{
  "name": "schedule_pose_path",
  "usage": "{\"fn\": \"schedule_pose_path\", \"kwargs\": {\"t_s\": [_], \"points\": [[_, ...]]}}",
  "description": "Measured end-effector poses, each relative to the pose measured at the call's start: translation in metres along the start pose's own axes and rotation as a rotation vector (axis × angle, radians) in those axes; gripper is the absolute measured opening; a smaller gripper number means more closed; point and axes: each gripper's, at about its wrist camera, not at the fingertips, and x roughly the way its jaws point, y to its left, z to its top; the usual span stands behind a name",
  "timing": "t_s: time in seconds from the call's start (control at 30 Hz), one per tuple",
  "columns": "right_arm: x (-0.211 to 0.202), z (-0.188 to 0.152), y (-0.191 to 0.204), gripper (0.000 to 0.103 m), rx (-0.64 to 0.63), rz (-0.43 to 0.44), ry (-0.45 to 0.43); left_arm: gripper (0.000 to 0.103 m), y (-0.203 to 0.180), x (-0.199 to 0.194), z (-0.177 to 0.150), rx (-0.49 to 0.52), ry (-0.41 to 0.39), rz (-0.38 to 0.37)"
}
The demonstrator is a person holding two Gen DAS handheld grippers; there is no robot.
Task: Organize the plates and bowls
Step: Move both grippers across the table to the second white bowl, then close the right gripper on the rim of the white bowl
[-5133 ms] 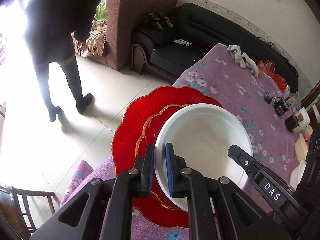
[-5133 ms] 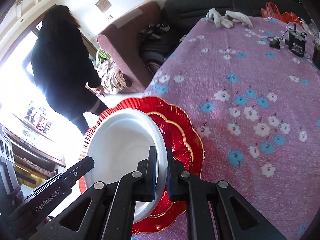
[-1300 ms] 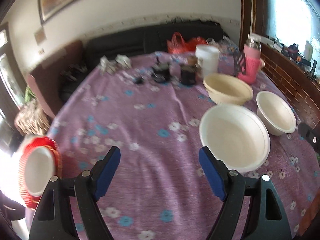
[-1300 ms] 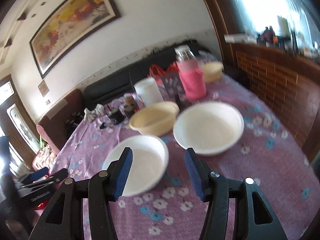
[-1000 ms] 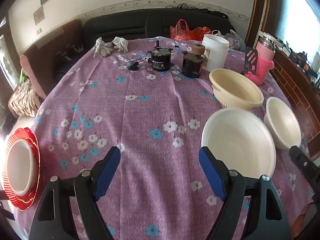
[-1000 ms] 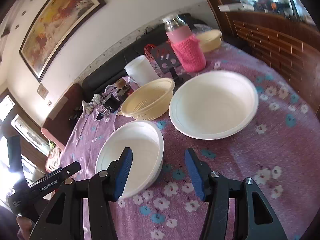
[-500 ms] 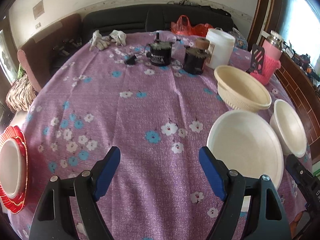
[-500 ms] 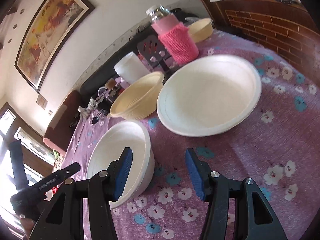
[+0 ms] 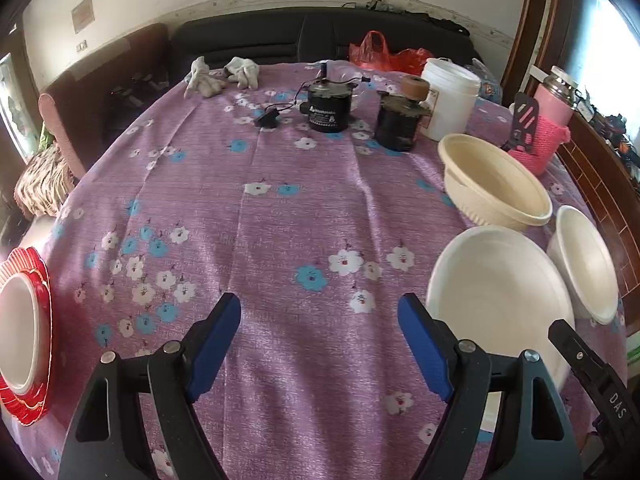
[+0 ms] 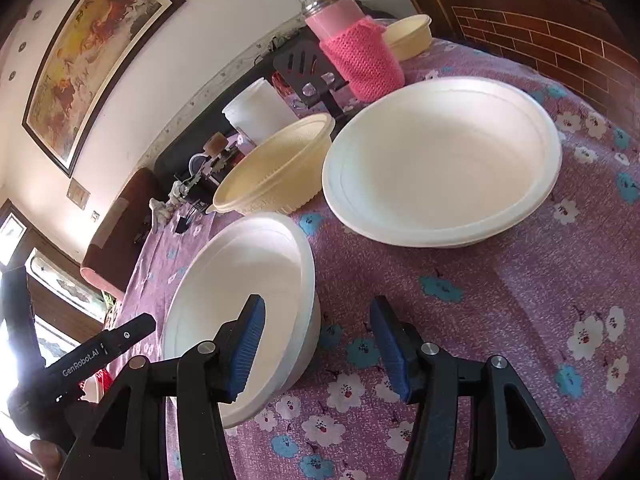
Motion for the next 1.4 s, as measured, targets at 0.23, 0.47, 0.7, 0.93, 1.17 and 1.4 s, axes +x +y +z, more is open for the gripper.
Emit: {"fn": "schedule_pose_path", "kwargs": {"t_s": [0.23, 0.47, 0.7, 0.93, 1.17, 1.4], "points": [[0.006, -0.001, -0.001, 0.047, 0.008, -0.003, 0.007, 0.08, -0.011, 0.01, -0.006, 0.035, 0.043, -0.019], [0.008, -0.002, 0.005, 0.037, -0.027, -0.019, 0.001, 0.08, -0.011, 0.012, -0.008, 0.017, 0.029, -0.014], [0.007, -0.004, 0.008, 0.023, -0.055, -0.028, -0.006, 0.08, -0.016, 0.002, -0.01, 0.032, -0.014, -0.015], [0.008, -0.006, 0.015, 0.015, -0.115, -0.09, -0.03, 0.08, -0.011, 0.004, -0.008, -0.016, 0.012, -0.084], [0.001, -0.011, 0.028, 0.014, -0.197, -0.096, -0.073, 0.051, -0.009, 0.013, -0.011, -0.012, 0.027, -0.066], [-0.002, -0.014, 0.033, 0.012, -0.223, -0.089, -0.086, 0.008, -0.002, 0.024, -0.014, -0.045, 0.077, -0.105]]}}
